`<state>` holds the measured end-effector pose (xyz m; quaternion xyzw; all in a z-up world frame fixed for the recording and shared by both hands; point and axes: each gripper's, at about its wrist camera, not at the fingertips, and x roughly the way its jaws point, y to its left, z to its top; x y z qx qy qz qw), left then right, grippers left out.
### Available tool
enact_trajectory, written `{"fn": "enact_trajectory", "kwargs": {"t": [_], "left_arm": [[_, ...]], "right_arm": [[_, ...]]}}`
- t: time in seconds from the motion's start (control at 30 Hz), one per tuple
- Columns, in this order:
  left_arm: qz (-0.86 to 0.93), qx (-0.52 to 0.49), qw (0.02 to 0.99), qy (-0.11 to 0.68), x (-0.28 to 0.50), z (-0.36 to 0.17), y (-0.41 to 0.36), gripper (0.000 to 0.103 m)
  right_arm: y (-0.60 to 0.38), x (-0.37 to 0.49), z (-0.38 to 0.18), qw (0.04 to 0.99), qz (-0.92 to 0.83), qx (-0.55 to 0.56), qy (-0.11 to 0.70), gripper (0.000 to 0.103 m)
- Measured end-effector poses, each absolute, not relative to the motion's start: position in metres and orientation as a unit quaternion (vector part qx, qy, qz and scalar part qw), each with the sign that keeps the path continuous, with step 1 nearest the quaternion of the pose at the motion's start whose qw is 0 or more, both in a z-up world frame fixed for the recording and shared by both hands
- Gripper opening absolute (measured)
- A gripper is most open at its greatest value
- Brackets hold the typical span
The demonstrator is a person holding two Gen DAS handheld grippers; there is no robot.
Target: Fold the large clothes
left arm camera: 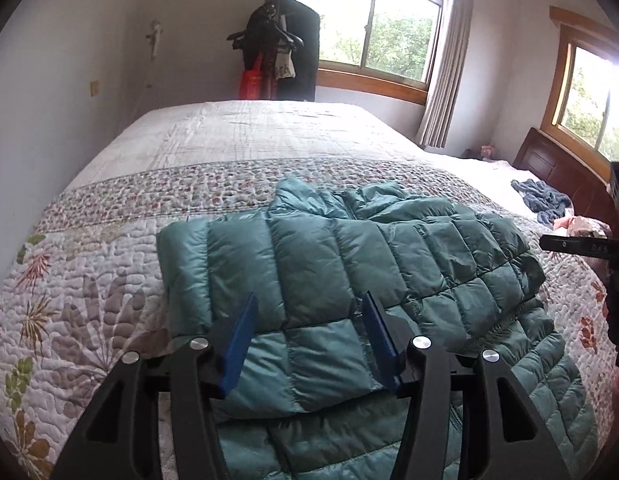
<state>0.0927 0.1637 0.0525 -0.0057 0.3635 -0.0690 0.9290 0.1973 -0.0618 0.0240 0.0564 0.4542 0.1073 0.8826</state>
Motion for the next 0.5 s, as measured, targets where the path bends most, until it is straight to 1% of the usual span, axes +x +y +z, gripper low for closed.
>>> {"fn": "enact_trajectory", "kwargs": {"t": [0.13,0.17,0.2,0.3,0.4,0.5], "left_arm": [[-0.063,0.002,0.919,0.388,0.107,0.034,0.154,0.055],[-0.058,0.001,0.917,0.396,0.111,0.028,0.155,0.055],[-0.051,0.0,0.913,0.404,0.117,0.021,0.157,0.055],[-0.041,-0.005,0.905,0.424,0.129,0.004,0.165,0.055],[-0.042,-0.018,0.901,0.432,0.131,-0.001,0.17,0.056],[-0.043,-0.028,0.899,0.435,0.121,0.008,0.176,0.055]], "right_arm": [[-0.058,0.214,0.003,0.872,0.095,0.057,0.476,0.028],[-0.059,0.217,-0.004,0.87,0.091,0.059,0.482,0.028],[-0.06,0.22,-0.011,0.867,0.088,0.06,0.487,0.025],[-0.061,0.225,-0.03,0.858,0.092,0.069,0.502,0.025],[-0.061,0.223,-0.034,0.856,0.097,0.071,0.504,0.026],[-0.065,0.208,-0.02,0.86,0.113,0.086,0.49,0.028]]}}
